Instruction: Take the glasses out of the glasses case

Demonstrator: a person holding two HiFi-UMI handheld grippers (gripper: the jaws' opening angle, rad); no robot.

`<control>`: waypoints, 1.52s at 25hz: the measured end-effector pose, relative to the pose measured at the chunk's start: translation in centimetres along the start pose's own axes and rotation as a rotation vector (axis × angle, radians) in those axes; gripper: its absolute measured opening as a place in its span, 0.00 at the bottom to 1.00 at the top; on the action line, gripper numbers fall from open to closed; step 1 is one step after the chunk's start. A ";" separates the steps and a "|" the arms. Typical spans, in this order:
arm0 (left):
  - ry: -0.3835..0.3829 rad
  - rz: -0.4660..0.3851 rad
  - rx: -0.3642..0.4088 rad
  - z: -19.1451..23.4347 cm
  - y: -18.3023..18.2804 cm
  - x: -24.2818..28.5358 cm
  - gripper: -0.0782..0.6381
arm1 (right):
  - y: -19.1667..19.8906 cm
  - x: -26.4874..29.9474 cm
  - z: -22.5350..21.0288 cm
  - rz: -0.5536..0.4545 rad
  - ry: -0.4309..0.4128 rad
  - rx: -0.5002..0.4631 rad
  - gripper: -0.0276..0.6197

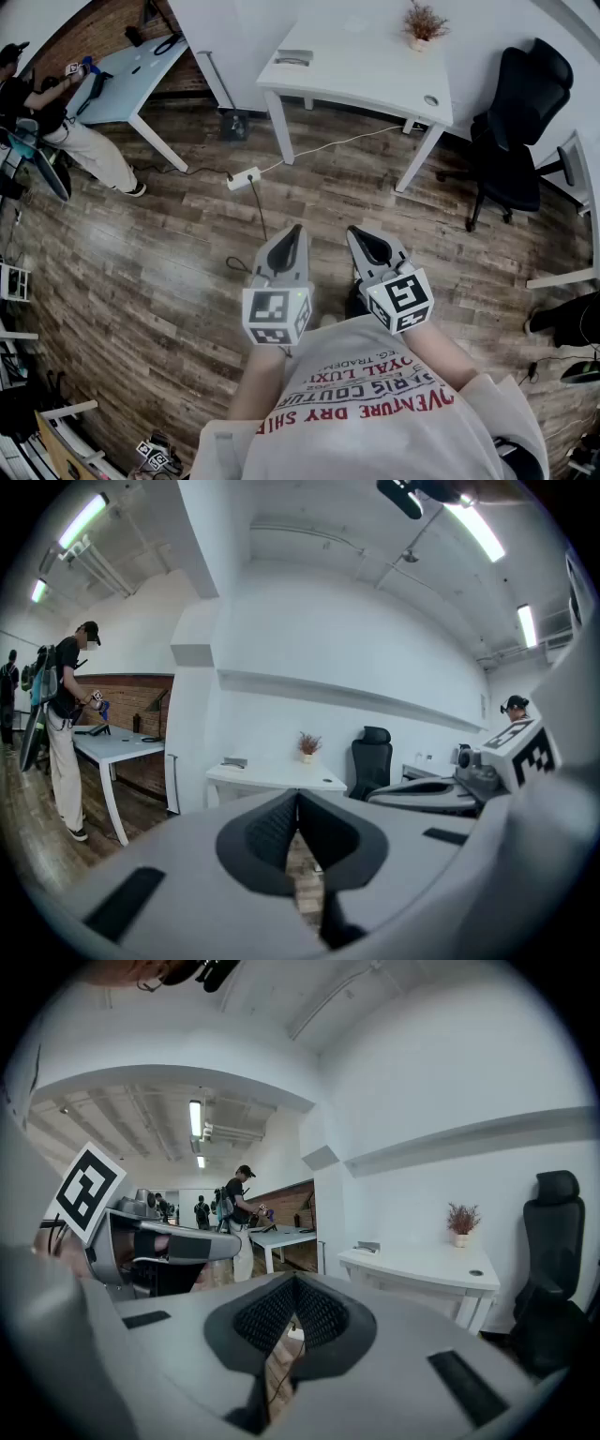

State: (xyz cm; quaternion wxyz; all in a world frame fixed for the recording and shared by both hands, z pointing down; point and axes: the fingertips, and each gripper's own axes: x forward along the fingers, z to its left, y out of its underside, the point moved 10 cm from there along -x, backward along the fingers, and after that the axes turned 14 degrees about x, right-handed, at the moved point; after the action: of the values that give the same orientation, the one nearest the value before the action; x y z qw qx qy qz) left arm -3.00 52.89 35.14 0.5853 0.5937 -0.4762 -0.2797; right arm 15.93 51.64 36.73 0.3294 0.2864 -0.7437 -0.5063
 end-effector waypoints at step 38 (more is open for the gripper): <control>-0.094 0.155 -0.144 4.3 -1.4 23.2 0.12 | -6.4 16.2 -21.0 0.115 -0.073 0.143 0.06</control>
State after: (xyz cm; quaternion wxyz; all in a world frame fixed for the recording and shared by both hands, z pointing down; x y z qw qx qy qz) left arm 2.57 30.19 38.33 0.6233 0.4978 -0.5262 -0.2947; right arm 22.83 25.40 39.59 0.3094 0.2472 -0.8048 -0.4422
